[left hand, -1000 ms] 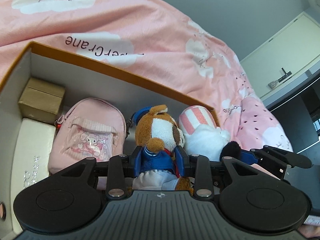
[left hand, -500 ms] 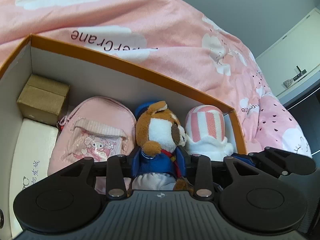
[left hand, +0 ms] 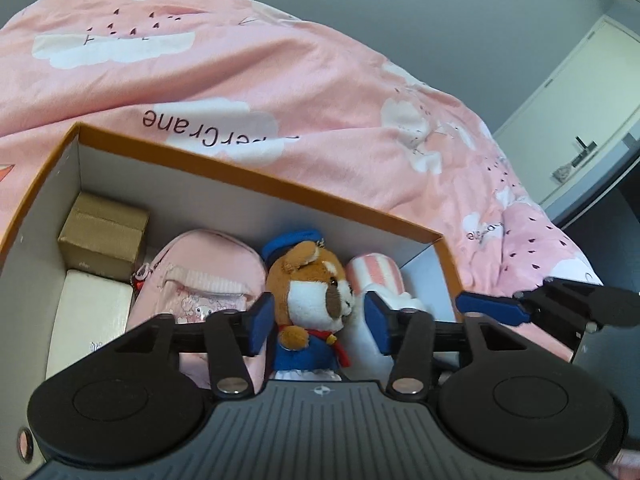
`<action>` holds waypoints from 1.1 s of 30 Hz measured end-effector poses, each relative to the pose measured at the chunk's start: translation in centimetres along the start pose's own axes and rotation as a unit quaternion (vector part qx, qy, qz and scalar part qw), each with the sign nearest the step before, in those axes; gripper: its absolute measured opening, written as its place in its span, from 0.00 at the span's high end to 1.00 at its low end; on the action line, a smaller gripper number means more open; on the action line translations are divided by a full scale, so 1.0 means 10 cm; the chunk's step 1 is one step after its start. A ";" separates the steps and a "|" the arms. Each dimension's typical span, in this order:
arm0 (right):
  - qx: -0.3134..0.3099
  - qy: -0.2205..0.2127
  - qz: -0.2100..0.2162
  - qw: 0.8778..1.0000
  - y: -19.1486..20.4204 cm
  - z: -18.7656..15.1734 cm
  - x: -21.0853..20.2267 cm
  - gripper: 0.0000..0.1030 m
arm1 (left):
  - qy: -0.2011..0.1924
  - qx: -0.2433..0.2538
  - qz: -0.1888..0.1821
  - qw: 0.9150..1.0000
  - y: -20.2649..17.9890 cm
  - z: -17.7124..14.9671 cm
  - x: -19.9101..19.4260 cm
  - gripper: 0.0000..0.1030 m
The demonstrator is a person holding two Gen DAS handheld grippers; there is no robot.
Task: Organize objects
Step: 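Lower both plushes into the orange box and open both tools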
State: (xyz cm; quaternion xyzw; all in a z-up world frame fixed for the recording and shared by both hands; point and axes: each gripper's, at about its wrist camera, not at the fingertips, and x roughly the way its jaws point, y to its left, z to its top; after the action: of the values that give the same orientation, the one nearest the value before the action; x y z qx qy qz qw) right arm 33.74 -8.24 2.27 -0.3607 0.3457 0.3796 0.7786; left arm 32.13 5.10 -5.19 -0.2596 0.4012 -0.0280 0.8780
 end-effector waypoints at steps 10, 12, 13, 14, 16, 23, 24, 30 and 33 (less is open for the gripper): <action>0.044 0.004 0.027 0.999 -0.10 0.05 0.18 0.68 | 0.029 0.017 0.012 0.999 -0.05 0.02 0.19 0.67; 0.046 0.007 0.033 0.998 -0.07 0.05 0.23 0.69 | 0.032 0.019 0.022 0.999 -0.06 0.04 0.22 0.67; 0.048 0.012 0.038 0.998 -0.06 0.04 0.26 0.70 | 0.034 0.019 0.026 0.999 -0.06 0.04 0.24 0.68; 0.051 0.016 0.042 0.998 -0.05 0.04 0.29 0.70 | 0.036 0.019 0.029 0.999 -0.06 0.04 0.26 0.68; 0.051 0.018 0.040 0.998 -0.04 0.04 0.35 0.70 | 0.039 0.021 0.036 0.998 -0.05 0.03 0.30 0.69; 0.044 0.015 0.040 0.998 0.03 0.06 0.39 0.70 | 0.027 0.008 0.030 0.999 0.00 0.02 0.26 0.68; 0.044 0.011 0.036 0.998 0.03 0.06 0.37 0.69 | 0.022 0.007 0.029 0.999 0.00 0.01 0.24 0.68; 0.040 -0.030 0.014 0.999 0.03 0.03 0.08 0.69 | -0.029 0.027 0.025 0.999 -0.10 -0.03 -0.05 0.67; 0.035 -0.048 0.003 0.998 0.05 -0.01 -0.10 0.69 | -0.055 0.044 0.022 0.997 -0.18 -0.08 -0.25 0.65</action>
State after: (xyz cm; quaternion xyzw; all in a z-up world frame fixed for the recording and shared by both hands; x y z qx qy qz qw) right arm 32.83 -8.39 2.89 -0.3136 0.3215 0.3864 0.8056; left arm 30.15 3.84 -3.10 -0.2131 0.3566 -0.0119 0.9096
